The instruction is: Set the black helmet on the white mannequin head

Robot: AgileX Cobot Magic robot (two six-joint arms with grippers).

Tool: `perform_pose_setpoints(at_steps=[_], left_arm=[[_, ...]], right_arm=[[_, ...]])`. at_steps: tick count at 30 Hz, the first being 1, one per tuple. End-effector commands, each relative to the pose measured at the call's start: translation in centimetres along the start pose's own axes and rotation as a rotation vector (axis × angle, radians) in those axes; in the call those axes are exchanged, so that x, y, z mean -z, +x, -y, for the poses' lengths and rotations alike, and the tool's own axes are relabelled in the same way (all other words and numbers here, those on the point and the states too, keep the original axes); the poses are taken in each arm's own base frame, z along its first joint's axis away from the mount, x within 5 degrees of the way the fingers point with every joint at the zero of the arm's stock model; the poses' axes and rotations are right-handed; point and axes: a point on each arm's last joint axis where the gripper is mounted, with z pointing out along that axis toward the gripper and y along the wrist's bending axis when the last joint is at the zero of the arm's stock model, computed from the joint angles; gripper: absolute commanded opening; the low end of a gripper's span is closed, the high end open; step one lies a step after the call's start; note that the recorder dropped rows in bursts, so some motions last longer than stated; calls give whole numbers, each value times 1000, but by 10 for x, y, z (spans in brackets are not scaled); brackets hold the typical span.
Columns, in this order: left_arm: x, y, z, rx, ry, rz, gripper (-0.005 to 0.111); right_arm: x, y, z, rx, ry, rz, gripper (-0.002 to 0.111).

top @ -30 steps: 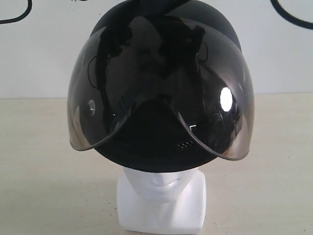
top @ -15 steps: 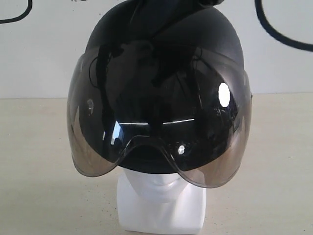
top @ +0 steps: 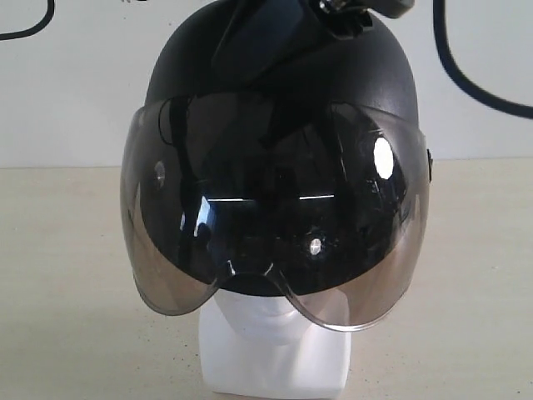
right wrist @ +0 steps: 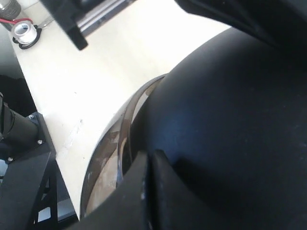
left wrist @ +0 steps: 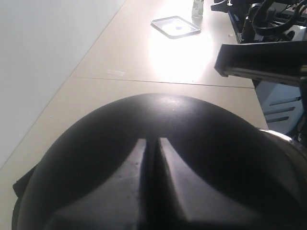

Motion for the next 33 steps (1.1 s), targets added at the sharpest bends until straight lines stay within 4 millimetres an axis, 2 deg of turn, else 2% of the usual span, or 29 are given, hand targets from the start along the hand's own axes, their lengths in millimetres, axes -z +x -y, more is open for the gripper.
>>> perform_pose_setpoints(at_steps=[1, 4, 13, 18, 24, 33], left_arm=[[-1, 5, -2, 8, 2, -28, 4], [-1, 5, -2, 8, 2, -28, 4], [-1, 5, -2, 13, 2, -28, 4], [-1, 5, -2, 15, 2, -28, 4], [-1, 5, -2, 15, 2, -28, 4], [-1, 5, -3, 17, -7, -26, 4]], right_arm=[[-3, 9, 3, 5, 24, -73, 0], [5, 9, 0, 5, 27, -52, 0], [8, 10, 2, 1, 55, -52, 0], [19, 11, -2, 36, 63, -27, 0], [-9, 9, 11, -17, 76, -101, 0], [-9, 9, 9, -53, 60, -96, 0]])
